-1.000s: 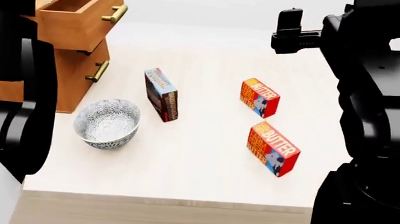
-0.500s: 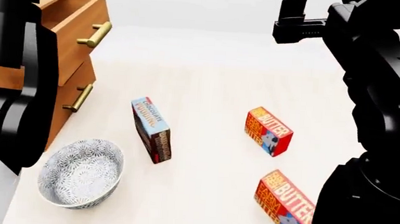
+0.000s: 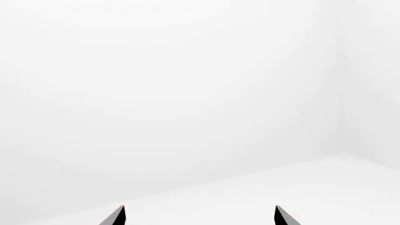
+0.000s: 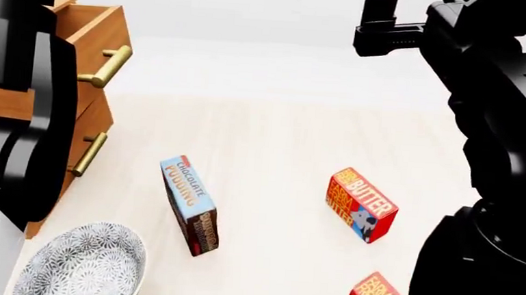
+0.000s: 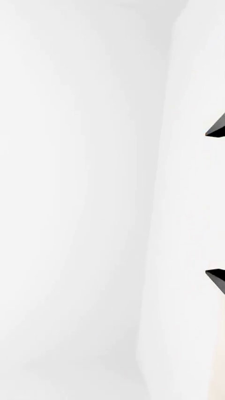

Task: Put the butter at the front in the top drawer of the cabinet and close it.

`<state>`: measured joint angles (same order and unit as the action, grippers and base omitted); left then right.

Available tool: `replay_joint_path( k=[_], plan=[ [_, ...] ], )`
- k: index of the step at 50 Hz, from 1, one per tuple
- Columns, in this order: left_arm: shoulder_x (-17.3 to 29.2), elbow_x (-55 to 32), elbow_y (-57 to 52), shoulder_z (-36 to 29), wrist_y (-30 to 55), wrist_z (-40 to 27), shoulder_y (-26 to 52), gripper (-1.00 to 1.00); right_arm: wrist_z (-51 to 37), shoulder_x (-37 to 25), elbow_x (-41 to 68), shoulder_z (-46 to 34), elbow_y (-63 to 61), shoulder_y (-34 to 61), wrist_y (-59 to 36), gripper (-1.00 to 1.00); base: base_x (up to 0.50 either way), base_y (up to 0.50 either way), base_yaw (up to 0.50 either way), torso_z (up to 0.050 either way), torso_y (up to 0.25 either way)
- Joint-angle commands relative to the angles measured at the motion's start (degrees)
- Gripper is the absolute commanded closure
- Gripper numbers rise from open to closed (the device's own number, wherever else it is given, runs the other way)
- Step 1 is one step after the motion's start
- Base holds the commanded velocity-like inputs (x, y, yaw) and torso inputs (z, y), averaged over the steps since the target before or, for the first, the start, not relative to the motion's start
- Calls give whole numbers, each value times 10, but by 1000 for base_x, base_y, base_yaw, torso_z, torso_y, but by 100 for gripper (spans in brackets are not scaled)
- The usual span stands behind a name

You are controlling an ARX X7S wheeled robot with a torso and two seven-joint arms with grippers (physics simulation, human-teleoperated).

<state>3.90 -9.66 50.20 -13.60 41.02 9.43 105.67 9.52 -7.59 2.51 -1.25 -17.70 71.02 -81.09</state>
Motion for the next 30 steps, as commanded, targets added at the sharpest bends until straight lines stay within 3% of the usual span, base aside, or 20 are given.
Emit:
replay_joint_path(
  k=[1,8,12,15,20,30],
  plan=[
    [3,-5,-21,-10,14,2,-5,-100,1,-2,7,-4,-15,-2,-12,-100,0,0,0,0,0],
    [15,14,-49,-65,78,35,6,-100,4,-6,12,-4,-21,-5,-11,-100,0,0,0,0,0],
    [32,32,-55,-156,166,126,47,-100,6,-10,14,-4,-26,-6,-13,-100,0,0,0,0,0],
    [34,48,-8,-206,193,171,99,-100,7,-13,16,-2,-29,-8,-14,-100,0,0,0,0,0],
    [-9,69,243,-254,184,244,226,-100,7,-16,18,3,-35,-12,-17,-100,0,0,0,0,0],
    [23,92,248,-270,276,282,241,-100,7,-23,22,10,-52,-24,-24,-100,0,0,0,0,0]
  ],
)
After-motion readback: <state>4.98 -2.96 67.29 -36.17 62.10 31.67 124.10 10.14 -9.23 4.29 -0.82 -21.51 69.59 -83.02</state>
